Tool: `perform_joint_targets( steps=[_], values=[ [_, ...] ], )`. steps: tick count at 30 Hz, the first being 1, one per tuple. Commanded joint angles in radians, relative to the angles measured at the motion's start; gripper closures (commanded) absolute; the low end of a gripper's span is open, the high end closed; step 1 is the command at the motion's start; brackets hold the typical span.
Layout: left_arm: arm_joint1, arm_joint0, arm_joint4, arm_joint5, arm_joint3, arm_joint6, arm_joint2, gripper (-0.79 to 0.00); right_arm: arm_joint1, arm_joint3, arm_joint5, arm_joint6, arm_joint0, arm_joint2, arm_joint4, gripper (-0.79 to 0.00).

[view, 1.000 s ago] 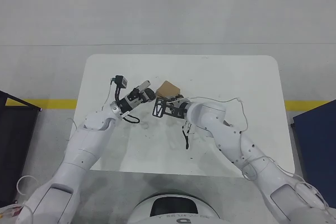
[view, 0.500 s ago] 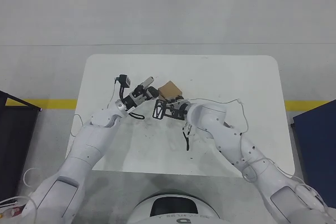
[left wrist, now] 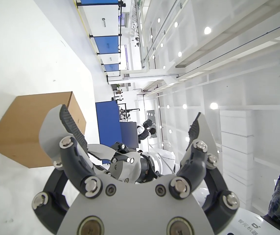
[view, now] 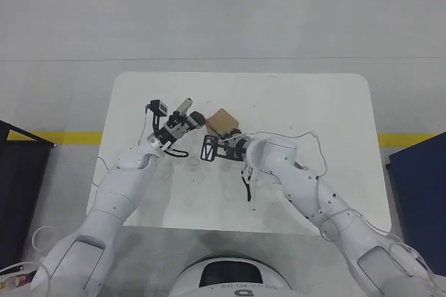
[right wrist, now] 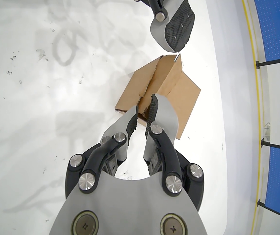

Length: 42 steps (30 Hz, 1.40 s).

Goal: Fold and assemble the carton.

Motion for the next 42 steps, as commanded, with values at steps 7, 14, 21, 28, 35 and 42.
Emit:
perform_joint_targets(
  steps=[7,14,21,28,35,42],
  values=[
    [-0.004,0.003,0.005,0.000,-0.001,0.001,-0.006,-0.785,-0.011,0.037,-0.029,0.005,0.024,-0.009,0.038,-0.228],
    [-0.007,0.007,-0.001,-0.001,0.002,-0.007,-0.014,-0.779,-0.021,0.067,-0.033,0.013,0.042,-0.024,0.047,-0.215],
    [-0.005,0.020,-0.038,-0.082,-0.012,0.033,-0.059,-0.754,-0.029,0.078,-0.031,0.022,0.052,-0.033,0.047,-0.212],
    [-0.016,-0.015,0.005,-0.052,-0.015,0.032,-0.031,-0.779,-0.033,0.081,-0.028,0.029,0.054,-0.035,0.043,-0.209],
    [-0.042,-0.071,0.070,-0.017,0.049,0.042,0.035,-0.785,-0.035,0.077,-0.019,0.037,0.046,-0.028,0.040,-0.200],
    [-0.055,-0.079,0.073,-0.032,0.109,0.024,0.052,-0.717,-0.033,0.063,-0.013,0.041,0.030,-0.012,0.035,-0.191]
  ],
)
